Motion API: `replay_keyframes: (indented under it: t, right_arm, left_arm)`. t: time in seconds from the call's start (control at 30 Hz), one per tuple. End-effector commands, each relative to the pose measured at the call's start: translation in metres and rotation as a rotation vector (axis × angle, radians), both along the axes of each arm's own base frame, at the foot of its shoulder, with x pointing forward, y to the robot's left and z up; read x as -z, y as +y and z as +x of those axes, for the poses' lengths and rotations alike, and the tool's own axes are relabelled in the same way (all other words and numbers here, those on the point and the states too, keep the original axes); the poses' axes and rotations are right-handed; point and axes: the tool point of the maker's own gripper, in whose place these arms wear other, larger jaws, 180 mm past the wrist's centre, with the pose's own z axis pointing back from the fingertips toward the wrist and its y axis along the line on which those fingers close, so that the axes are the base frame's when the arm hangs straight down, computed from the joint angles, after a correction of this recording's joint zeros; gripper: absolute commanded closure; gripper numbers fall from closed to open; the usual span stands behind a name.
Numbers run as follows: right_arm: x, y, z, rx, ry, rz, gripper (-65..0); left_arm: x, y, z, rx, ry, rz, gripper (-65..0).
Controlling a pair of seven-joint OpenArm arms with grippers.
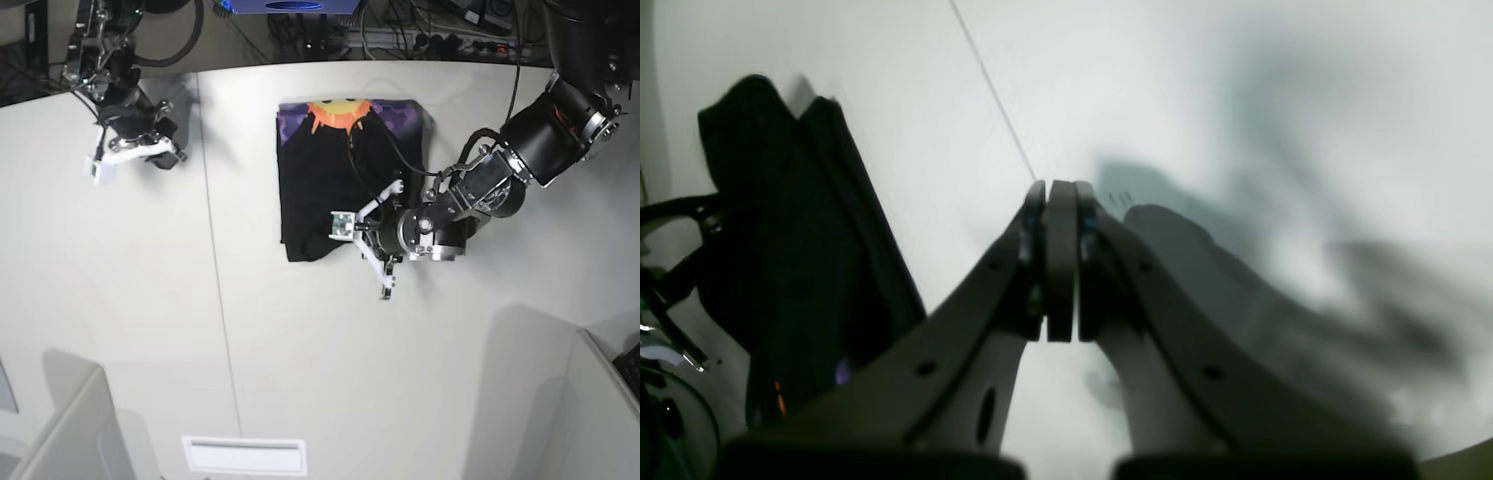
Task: Fold the T-shirt properly
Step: 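Grasp the bundle edge with the left gripper and rotate it upright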
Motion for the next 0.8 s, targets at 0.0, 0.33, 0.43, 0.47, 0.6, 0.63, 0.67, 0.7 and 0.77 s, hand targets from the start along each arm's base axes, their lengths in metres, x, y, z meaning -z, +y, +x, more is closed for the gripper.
replay_keyframes:
  t: [0.0, 0.33, 0.43, 0.47, 0.6, 0.63, 0.67, 0.7, 0.77]
  right_arm:
    - [-0.009, -0.004, 0.007, 0.0, -0.039, -0.015, 0.0]
    - [-0.008, -0.004, 0.005, 0.0, -0.034, -0.015, 0.0]
    - [-0.009, -0.004, 0.007, -0.001, -0.039, -0.016, 0.0]
    - [-0.009, -0.004, 0.007, -0.001, -0.04, -0.016, 0.0]
    - [-0.009, -0.004, 0.007, -0.002, -0.04, -0.015, 0.0]
    - [-0.009, -0.004, 0.007, -0.004, -0.039, -0.016, 0.0]
    - [-0.009, -0.004, 0.007, -0.004, -0.039, -0.017, 0.0]
    - [-0.009, -0.004, 0.007, -0.007, -0.037, -0.018, 0.0]
    - [-0.009, -0.003, 0.007, -0.009, -0.036, -0.016, 0.0]
  left_arm:
    - [-0.003, -0.002, -0.001, 0.013, 0.009, -0.008, 0.0]
    - [-0.006, 0.0, 0.003, 0.008, 0.002, -0.007, 0.0]
    - [-0.009, -0.002, 0.005, 0.013, -0.01, -0.009, 0.0]
    - [-0.01, -0.002, 0.006, 0.013, -0.012, -0.008, 0.0]
    - [-0.016, -0.002, 0.013, 0.014, -0.031, -0.008, 0.0]
    - [-0.018, -0.002, 0.015, 0.013, -0.035, -0.009, -8.1]
    - [-0.02, -0.002, 0.017, 0.013, -0.039, -0.011, -15.5]
    - [-0.024, -0.002, 0.022, 0.012, -0.05, -0.012, -23.4]
    - [-0.03, -0.002, 0.028, 0.011, -0.066, -0.013, -38.3]
